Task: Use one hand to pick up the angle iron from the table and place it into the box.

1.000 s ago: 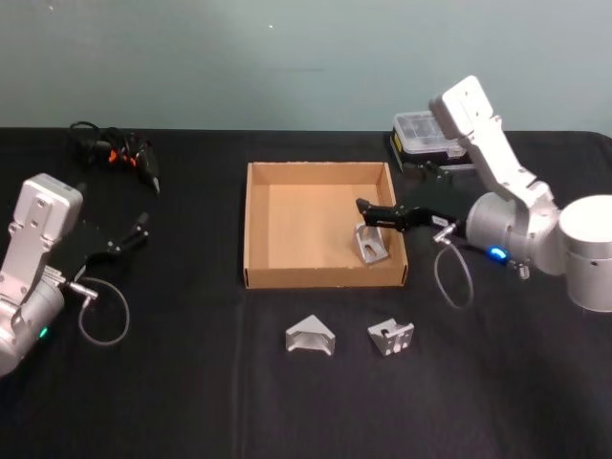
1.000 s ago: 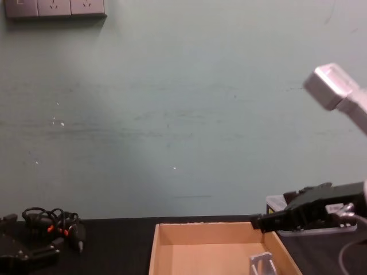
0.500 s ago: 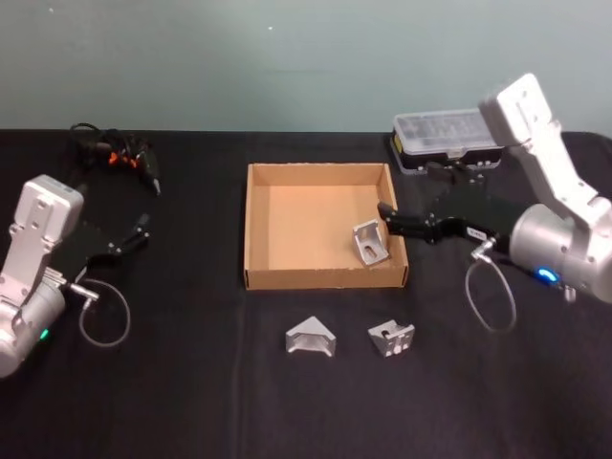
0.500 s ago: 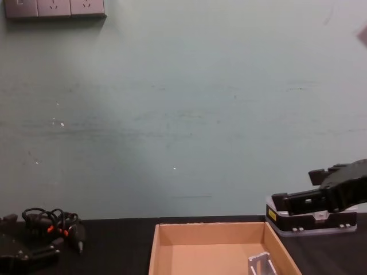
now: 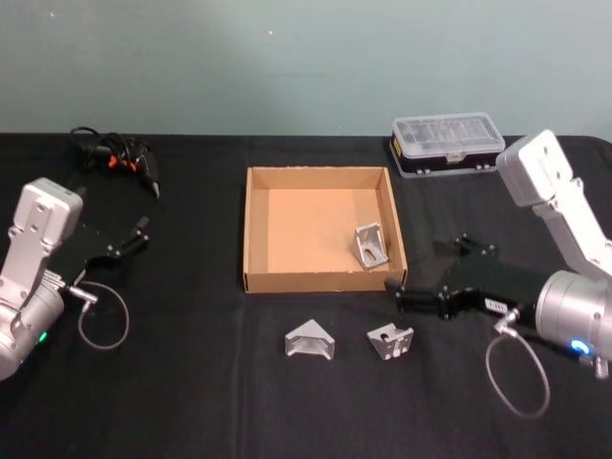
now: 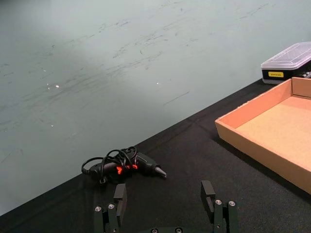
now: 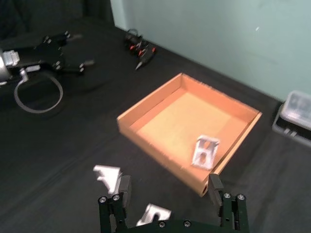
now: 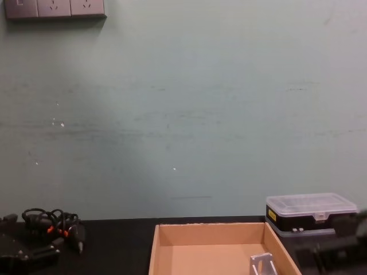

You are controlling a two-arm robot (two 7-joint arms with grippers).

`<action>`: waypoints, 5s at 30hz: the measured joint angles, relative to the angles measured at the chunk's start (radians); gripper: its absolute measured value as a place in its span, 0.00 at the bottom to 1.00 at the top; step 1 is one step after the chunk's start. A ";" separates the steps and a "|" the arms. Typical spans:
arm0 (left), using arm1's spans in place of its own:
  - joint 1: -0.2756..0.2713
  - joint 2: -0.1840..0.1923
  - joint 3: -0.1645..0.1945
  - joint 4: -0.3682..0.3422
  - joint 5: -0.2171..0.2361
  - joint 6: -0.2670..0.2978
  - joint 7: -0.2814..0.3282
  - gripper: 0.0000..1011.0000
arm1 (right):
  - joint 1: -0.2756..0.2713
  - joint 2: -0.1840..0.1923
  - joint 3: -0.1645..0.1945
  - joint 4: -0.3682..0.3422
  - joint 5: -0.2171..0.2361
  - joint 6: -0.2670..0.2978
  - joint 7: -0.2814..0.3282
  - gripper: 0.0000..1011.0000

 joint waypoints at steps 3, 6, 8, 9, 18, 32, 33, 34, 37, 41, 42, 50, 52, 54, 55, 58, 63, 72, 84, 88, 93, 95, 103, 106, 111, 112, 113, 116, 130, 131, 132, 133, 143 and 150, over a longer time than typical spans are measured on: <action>0.000 0.000 0.000 0.000 0.000 0.000 0.000 0.99 | -0.027 0.013 0.002 -0.012 0.015 0.011 0.000 0.99; 0.000 0.000 0.000 0.000 0.000 0.000 0.000 0.99 | -0.050 0.027 0.002 -0.018 0.024 0.019 -0.001 0.99; 0.000 0.000 0.000 0.000 0.000 0.000 0.000 0.99 | -0.064 0.034 0.002 -0.019 0.030 0.023 -0.007 0.99; 0.000 0.000 0.000 0.000 0.000 0.000 0.000 0.99 | -0.067 0.036 0.002 -0.019 0.032 0.024 -0.008 0.99; 0.000 0.000 0.000 0.000 0.000 0.000 0.000 0.99 | -0.087 0.036 -0.023 0.009 0.047 0.029 -0.038 0.99; 0.000 0.000 0.000 0.000 0.000 0.000 0.000 0.99 | -0.055 0.004 -0.096 0.089 0.019 0.004 -0.071 0.99; 0.000 0.000 0.000 0.000 0.000 0.000 0.000 0.99 | -0.054 0.003 -0.098 0.092 0.017 0.003 -0.072 0.99; 0.000 0.000 0.000 0.000 0.000 0.000 0.000 0.99 | -0.052 0.002 -0.101 0.095 0.015 0.002 -0.072 0.99; 0.000 0.000 0.000 0.000 0.000 0.000 0.000 0.99 | -0.045 -0.001 -0.107 0.105 0.006 -0.001 -0.073 0.99; 0.000 0.000 0.000 0.000 0.000 0.000 0.000 0.99 | -0.034 -0.009 -0.115 0.120 -0.009 -0.006 -0.074 0.99; 0.000 0.000 0.000 0.000 0.000 0.000 0.000 0.99 | -0.032 -0.010 -0.117 0.123 -0.010 -0.006 -0.074 0.99; 0.000 0.000 0.000 0.000 0.000 0.000 0.000 0.99 | -0.019 -0.032 -0.122 0.143 -0.028 -0.013 -0.075 0.99; 0.000 0.000 0.000 0.000 0.000 0.000 0.000 0.99 | -0.017 -0.037 -0.123 0.147 -0.031 -0.014 -0.074 0.99; 0.000 0.000 0.000 0.000 0.000 0.000 0.000 0.99 | -0.014 -0.042 -0.127 0.154 -0.038 -0.018 -0.075 0.99; 0.000 0.000 0.000 0.000 0.000 0.000 0.000 0.99 | -0.012 -0.046 -0.129 0.159 -0.042 -0.020 -0.074 0.99; 0.000 0.000 0.000 0.000 0.000 0.000 0.000 0.99 | -0.009 -0.051 -0.131 0.166 -0.048 -0.022 -0.074 0.99; 0.000 0.000 0.000 0.000 0.000 0.000 0.000 0.99 | -0.005 -0.059 -0.133 0.176 -0.061 -0.025 -0.072 0.99; 0.000 0.000 0.000 0.000 0.000 0.000 0.000 0.99 | -0.002 -0.067 -0.134 0.184 -0.079 -0.024 -0.061 0.91; 0.000 0.000 0.000 0.000 0.000 0.000 0.000 0.99 | -0.008 -0.068 -0.127 0.179 -0.103 -0.022 -0.051 0.53; 0.000 0.000 0.000 0.000 0.000 0.000 0.000 0.99 | -0.009 -0.068 -0.127 0.179 -0.111 -0.025 -0.048 0.47; 0.000 0.000 0.000 0.000 0.000 0.000 0.000 0.99 | -0.013 -0.068 -0.122 0.175 -0.121 -0.028 -0.044 0.47; 0.000 0.000 0.000 0.000 0.000 0.000 0.000 0.99 | -0.016 -0.068 -0.118 0.167 -0.123 -0.029 -0.042 0.47; 0.000 0.000 0.000 0.000 0.000 0.000 0.000 0.99 | -0.023 -0.060 -0.090 0.111 -0.121 -0.028 -0.035 0.47; 0.000 0.000 0.000 0.000 0.000 0.000 0.000 0.99 | -0.015 -0.059 -0.083 0.087 -0.117 -0.027 -0.031 0.47; 0.000 0.000 0.000 0.000 0.000 0.000 0.000 0.99 | 0.021 -0.067 -0.086 0.071 -0.116 -0.026 -0.025 0.47; 0.000 0.000 0.000 0.000 0.000 0.000 0.000 0.99 | 0.038 -0.073 -0.090 0.071 -0.116 -0.026 -0.024 0.47; 0.000 0.000 0.000 0.000 0.000 0.000 0.000 0.99 | 0.048 -0.078 -0.092 0.073 -0.116 -0.027 -0.024 0.47; 0.000 0.000 0.000 0.000 0.000 0.000 0.000 0.99 | 0.092 -0.097 -0.107 0.090 -0.119 -0.030 -0.024 0.47; 0.000 0.000 0.000 0.000 0.000 0.000 0.000 0.99 | 0.306 -0.193 -0.206 0.326 -0.169 -0.085 0.008 0.47; 0.000 0.000 0.000 0.000 0.000 0.000 0.000 0.99 | 0.316 -0.198 -0.211 0.343 -0.170 -0.089 0.011 0.47; 0.000 0.000 0.000 0.000 0.000 0.000 0.000 0.99 | 0.326 -0.204 -0.216 0.362 -0.171 -0.093 0.014 0.47; 0.000 0.000 0.000 0.000 0.000 0.000 0.000 0.99 | 0.342 -0.214 -0.224 0.394 -0.172 -0.101 0.021 0.47; 0.000 0.000 0.000 0.000 0.000 0.000 0.000 0.99 | 0.411 -0.255 -0.272 0.533 -0.186 -0.131 0.048 0.47; 0.000 0.000 0.000 0.000 0.000 0.000 0.000 0.99 | 0.439 -0.271 -0.297 0.595 -0.197 -0.146 0.064 0.47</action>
